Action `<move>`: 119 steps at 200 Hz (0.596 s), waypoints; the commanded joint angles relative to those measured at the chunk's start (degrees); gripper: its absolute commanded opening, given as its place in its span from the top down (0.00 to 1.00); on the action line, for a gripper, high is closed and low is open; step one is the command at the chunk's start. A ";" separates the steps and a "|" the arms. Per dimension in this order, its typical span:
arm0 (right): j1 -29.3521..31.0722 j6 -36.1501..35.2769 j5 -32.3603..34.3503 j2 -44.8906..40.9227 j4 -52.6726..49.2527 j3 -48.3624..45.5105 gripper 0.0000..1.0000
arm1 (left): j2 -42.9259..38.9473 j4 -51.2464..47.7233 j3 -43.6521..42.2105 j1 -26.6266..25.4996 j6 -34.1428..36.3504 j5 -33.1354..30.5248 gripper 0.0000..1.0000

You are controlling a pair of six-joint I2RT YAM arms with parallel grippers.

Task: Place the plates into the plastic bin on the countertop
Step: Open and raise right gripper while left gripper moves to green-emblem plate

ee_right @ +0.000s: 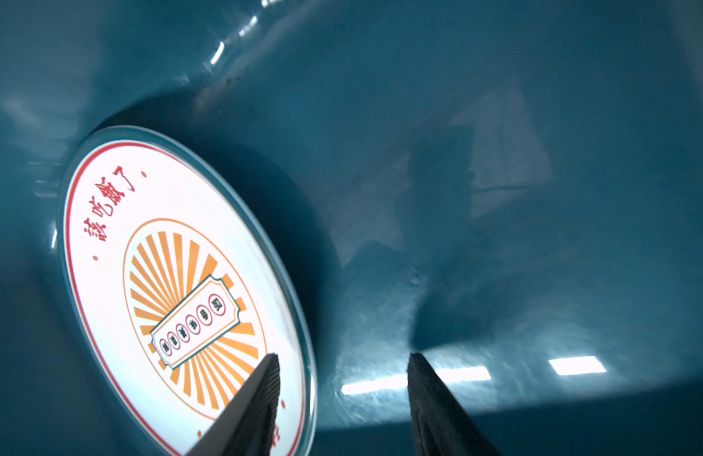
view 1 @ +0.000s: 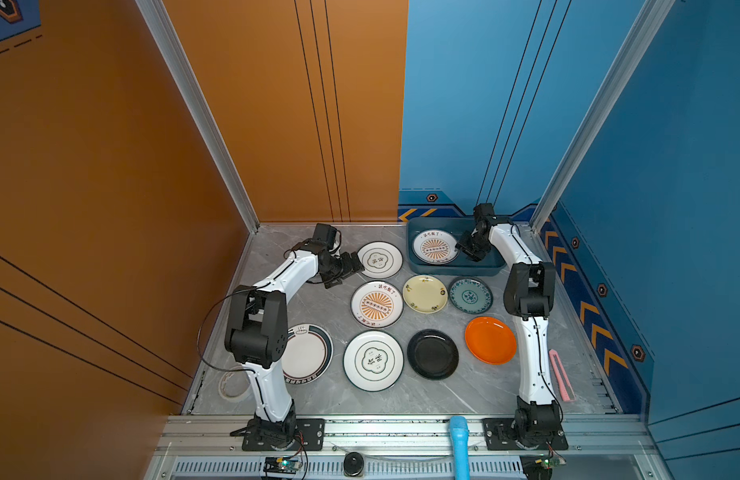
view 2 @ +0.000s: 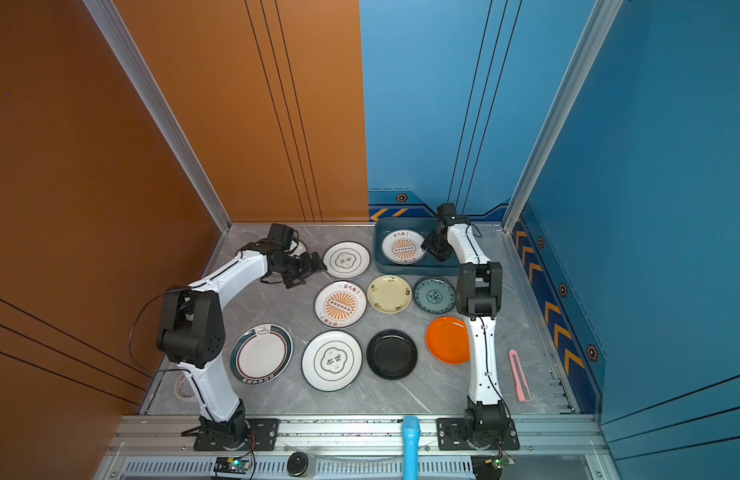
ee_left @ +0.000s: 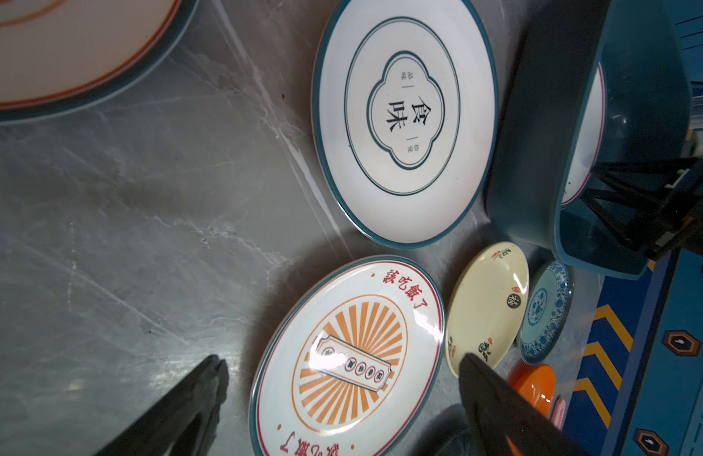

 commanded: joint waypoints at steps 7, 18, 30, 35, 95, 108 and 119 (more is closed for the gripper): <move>-0.80 -3.80 2.47 -7.93 -2.43 0.93 0.45 | 3.09 2.49 1.68 1.07 -0.59 -1.40 0.07; -1.14 -4.32 1.78 -9.63 -2.43 0.58 0.45 | 4.29 3.85 1.76 1.07 -1.36 -1.09 0.07; -1.63 -4.83 1.36 -11.72 -2.45 -0.32 0.45 | 5.74 5.25 2.02 1.12 -2.18 -0.93 0.08; -1.81 -4.99 1.35 -12.73 -2.44 -0.89 0.45 | 6.38 5.79 2.12 1.12 -2.51 -0.94 0.08; -4.29 -6.54 -0.12 -21.74 -2.04 -9.55 0.45 | 12.58 15.24 1.98 1.15 -8.67 0.45 0.13; -4.82 -6.63 -0.50 -23.39 -1.57 -11.83 0.45 | 13.64 17.10 1.69 1.12 -10.11 0.82 0.18; -5.18 -6.64 -0.75 -24.75 -0.96 -13.86 0.45 | 14.44 18.37 1.43 0.96 -11.18 0.97 0.19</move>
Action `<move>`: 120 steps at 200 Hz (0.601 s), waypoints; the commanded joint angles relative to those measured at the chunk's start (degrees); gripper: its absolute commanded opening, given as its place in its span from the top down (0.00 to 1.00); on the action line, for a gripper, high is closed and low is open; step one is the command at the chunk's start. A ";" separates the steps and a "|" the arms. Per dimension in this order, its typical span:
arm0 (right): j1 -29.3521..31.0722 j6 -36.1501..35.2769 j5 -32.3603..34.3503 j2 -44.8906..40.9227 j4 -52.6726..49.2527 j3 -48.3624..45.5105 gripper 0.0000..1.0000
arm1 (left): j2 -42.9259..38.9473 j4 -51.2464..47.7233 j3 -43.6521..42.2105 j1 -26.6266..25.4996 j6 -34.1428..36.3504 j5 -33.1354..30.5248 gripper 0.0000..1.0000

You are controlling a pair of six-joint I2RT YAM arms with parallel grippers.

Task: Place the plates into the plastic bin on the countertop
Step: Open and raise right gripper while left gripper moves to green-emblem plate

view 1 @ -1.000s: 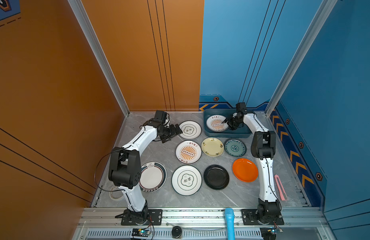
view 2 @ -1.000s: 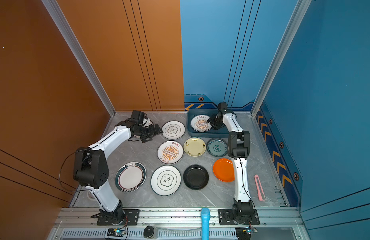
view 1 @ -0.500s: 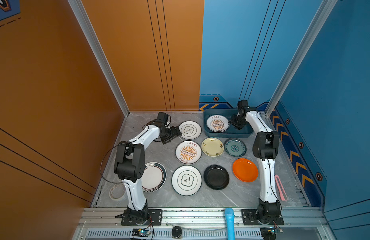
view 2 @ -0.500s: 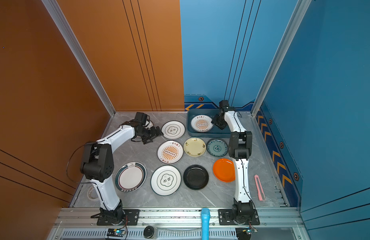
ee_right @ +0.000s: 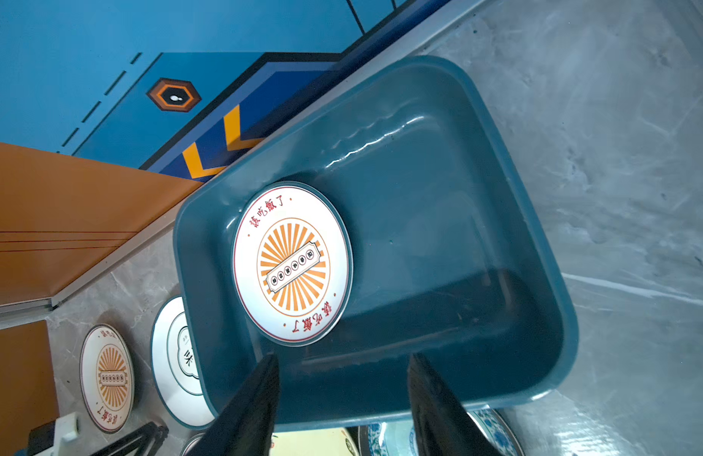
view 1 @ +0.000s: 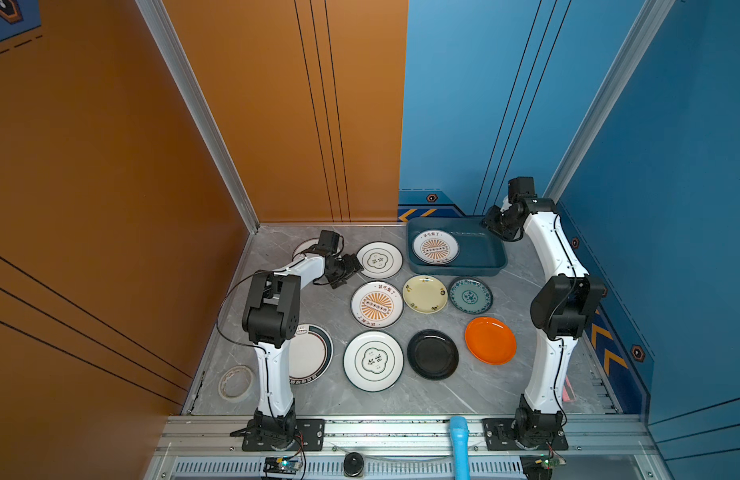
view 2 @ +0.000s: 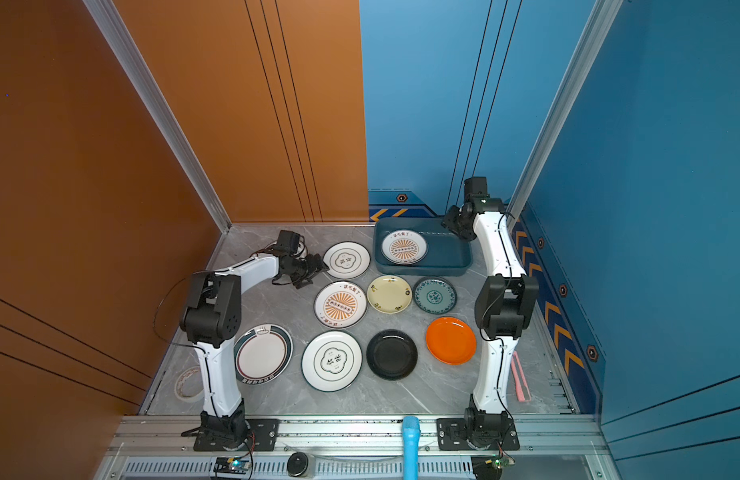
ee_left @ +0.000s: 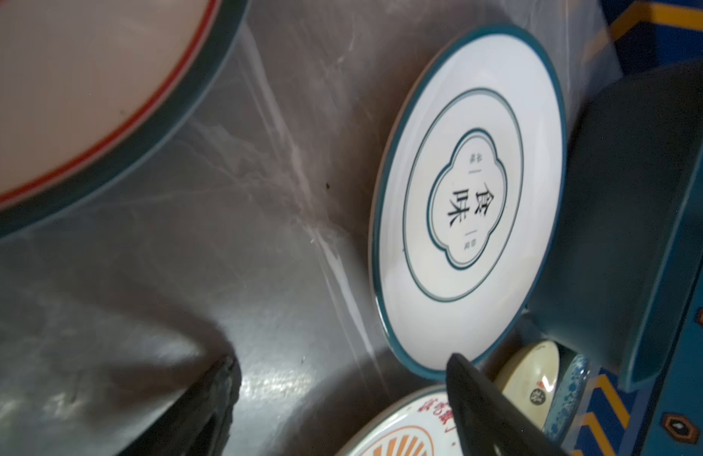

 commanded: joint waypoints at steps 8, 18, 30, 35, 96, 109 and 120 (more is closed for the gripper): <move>-1.00 -1.30 -1.28 -3.28 0.29 -5.95 0.45 | 3.18 5.04 0.30 -0.04 -4.04 0.96 0.20; -1.35 -1.25 -1.54 -5.14 0.95 -7.65 0.46 | 3.79 5.73 0.26 -0.19 -4.59 0.90 0.22; -1.74 -1.22 -1.94 -6.14 1.53 -9.36 0.46 | 4.58 5.83 0.35 -0.34 -5.10 1.05 0.25; -1.88 -1.24 -2.09 -6.42 1.59 -9.99 0.46 | 4.86 5.87 0.36 -0.41 -5.28 1.14 0.26; -2.99 -1.30 -3.48 -8.64 2.31 -13.57 0.47 | 7.26 9.77 0.37 -1.58 -6.36 1.88 0.50; -3.16 -1.26 -3.67 -8.84 2.37 -13.87 0.47 | 7.72 11.00 0.00 -1.71 -6.97 2.40 0.54; -3.36 -1.13 -3.88 -8.86 2.45 -14.05 0.47 | 8.03 11.68 -0.09 -1.76 -7.34 2.55 0.56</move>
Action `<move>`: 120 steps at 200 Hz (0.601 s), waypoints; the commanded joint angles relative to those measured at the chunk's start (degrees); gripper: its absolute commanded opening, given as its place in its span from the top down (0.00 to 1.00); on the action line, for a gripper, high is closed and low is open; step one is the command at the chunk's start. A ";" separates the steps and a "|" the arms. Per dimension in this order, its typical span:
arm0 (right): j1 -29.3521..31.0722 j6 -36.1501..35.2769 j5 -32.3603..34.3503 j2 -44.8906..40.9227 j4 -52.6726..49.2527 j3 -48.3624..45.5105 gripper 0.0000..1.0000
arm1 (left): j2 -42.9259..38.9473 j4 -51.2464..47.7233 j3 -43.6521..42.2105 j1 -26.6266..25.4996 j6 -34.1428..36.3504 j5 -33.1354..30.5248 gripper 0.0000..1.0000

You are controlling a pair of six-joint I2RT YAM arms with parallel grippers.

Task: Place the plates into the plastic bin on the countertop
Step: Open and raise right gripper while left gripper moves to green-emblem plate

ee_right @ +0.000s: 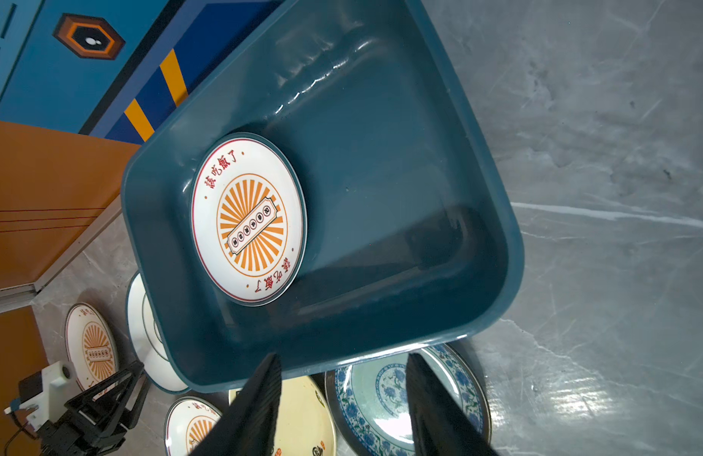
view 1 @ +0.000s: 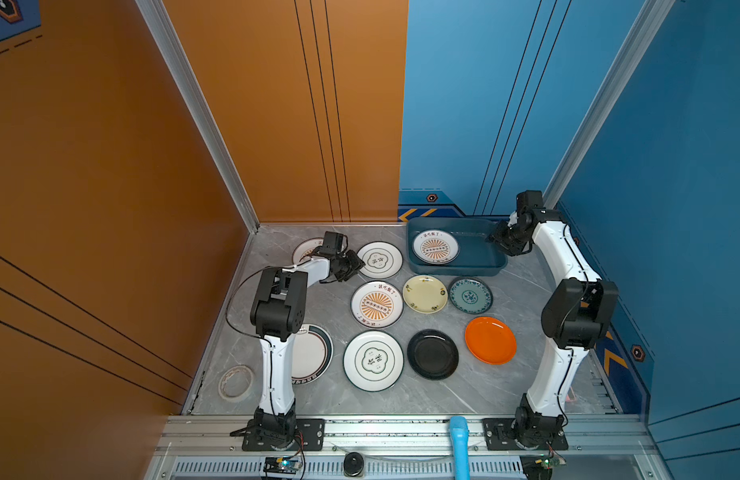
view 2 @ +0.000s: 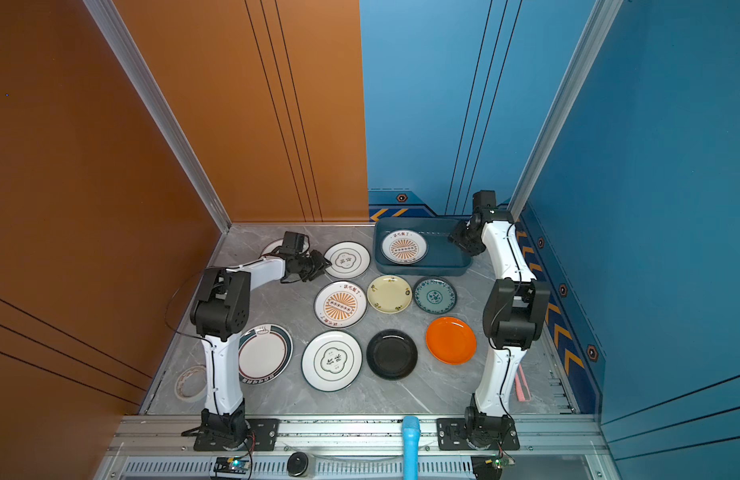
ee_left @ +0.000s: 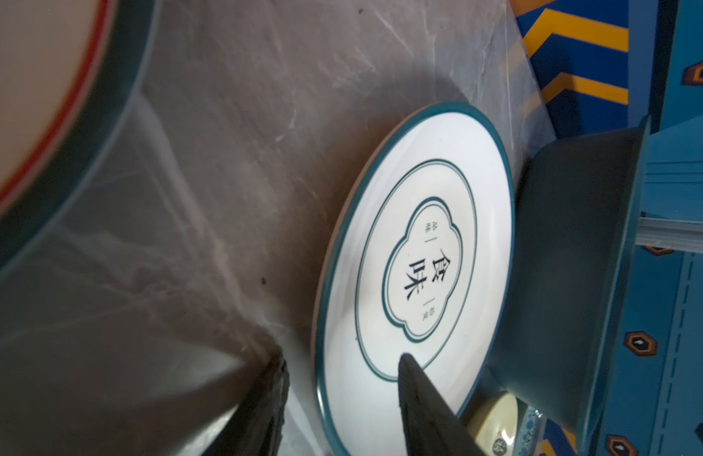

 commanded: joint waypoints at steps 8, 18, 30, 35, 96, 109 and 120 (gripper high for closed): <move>-0.74 -0.91 -1.16 -2.43 0.90 -1.23 0.47 | 3.45 -0.40 -0.79 -0.67 -1.10 1.09 0.59; -0.82 -0.87 -1.25 -2.57 0.97 -1.41 0.47 | 3.80 -0.14 -0.62 -0.73 -1.27 1.33 0.62; -0.98 -0.82 -1.30 -2.59 0.96 -1.50 0.47 | 4.08 -0.04 -0.53 -0.75 -1.28 1.51 0.64; -1.00 -0.78 -1.31 -2.61 0.93 -1.49 0.47 | 4.18 0.00 -0.53 -0.75 -1.28 1.55 0.65; -1.16 -0.56 -1.33 -2.52 1.02 -1.85 0.47 | 4.92 0.14 -0.68 -0.23 -0.93 3.02 0.83; -1.11 -0.43 -1.21 -2.52 1.04 -1.78 0.47 | 4.88 0.05 -0.78 0.06 -0.75 3.22 0.88; -1.09 -0.36 -1.21 -2.61 1.18 -1.74 0.47 | 4.79 0.07 -0.84 0.19 -0.58 3.44 0.89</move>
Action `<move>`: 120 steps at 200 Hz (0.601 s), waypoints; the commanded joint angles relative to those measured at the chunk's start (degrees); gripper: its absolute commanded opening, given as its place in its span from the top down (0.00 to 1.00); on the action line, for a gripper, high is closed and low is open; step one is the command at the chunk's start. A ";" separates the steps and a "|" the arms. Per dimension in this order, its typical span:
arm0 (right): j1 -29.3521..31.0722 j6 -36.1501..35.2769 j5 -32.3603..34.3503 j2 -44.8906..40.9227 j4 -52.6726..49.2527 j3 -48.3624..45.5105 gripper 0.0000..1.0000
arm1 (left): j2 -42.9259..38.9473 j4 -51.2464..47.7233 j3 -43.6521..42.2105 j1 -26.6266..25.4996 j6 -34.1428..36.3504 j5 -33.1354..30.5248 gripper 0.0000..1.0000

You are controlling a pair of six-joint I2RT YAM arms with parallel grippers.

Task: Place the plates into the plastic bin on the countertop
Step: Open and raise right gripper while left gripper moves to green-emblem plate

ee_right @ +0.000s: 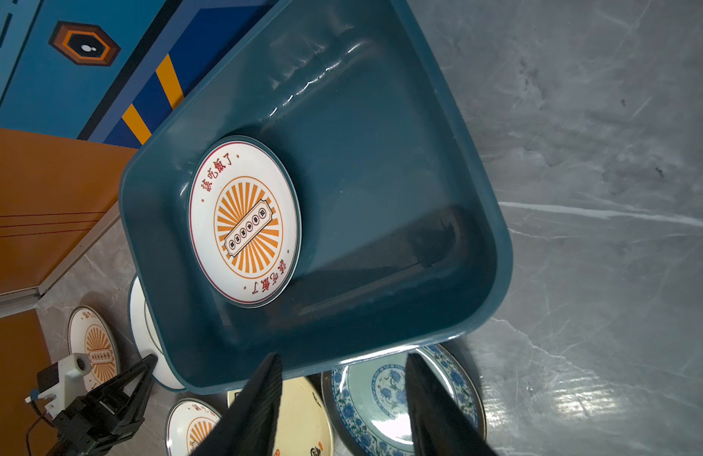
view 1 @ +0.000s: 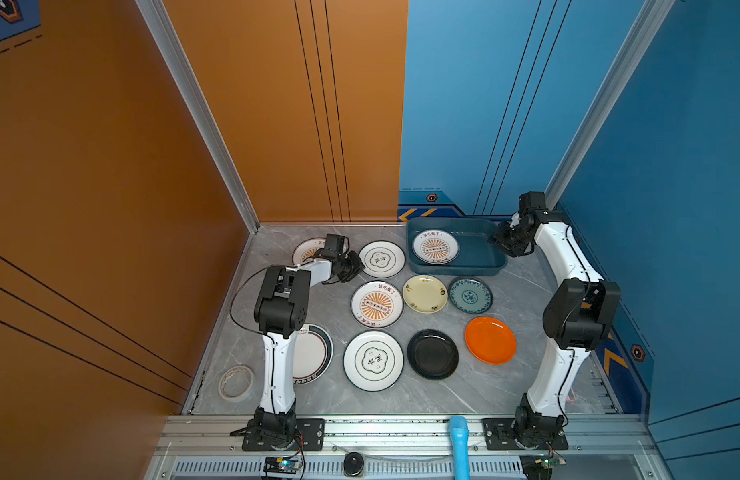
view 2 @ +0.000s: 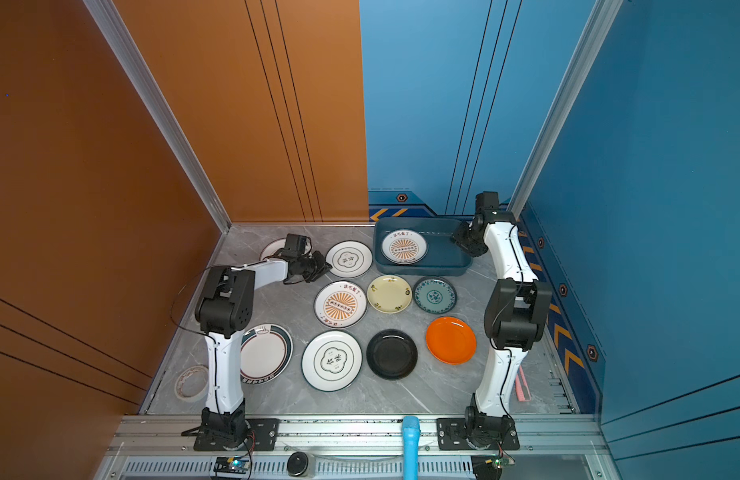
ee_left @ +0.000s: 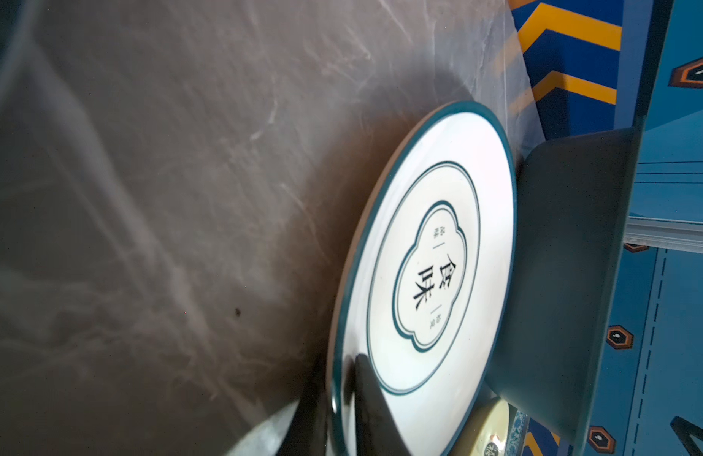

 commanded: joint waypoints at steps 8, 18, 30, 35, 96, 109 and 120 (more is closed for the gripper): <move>-0.30 -0.34 -0.79 -2.35 0.47 -0.51 0.47 | 2.38 -3.65 -0.88 0.35 1.28 1.00 0.90; -0.30 -0.34 -0.71 -2.35 0.52 -0.58 0.47 | 2.25 -3.72 -0.97 0.59 1.52 1.19 0.91; -0.17 -0.25 -0.75 -2.42 0.52 -0.51 0.47 | 2.03 -3.73 -0.97 0.87 1.72 1.55 0.95; -0.13 -0.25 -0.78 -2.43 0.55 -0.58 0.47 | 1.82 -3.79 -1.05 1.00 1.81 1.64 0.96; 1.40 0.15 -4.13 -2.61 3.28 -0.38 0.47 | -4.17 -3.34 -2.99 3.64 2.47 2.82 1.00; 2.00 0.32 -5.13 -2.52 4.20 -0.16 0.47 | -5.89 -3.78 -3.55 4.46 2.90 2.91 1.00; 2.54 0.45 -6.11 -2.44 4.94 -0.05 0.47 | -7.33 -4.28 -3.99 5.13 3.29 2.93 1.00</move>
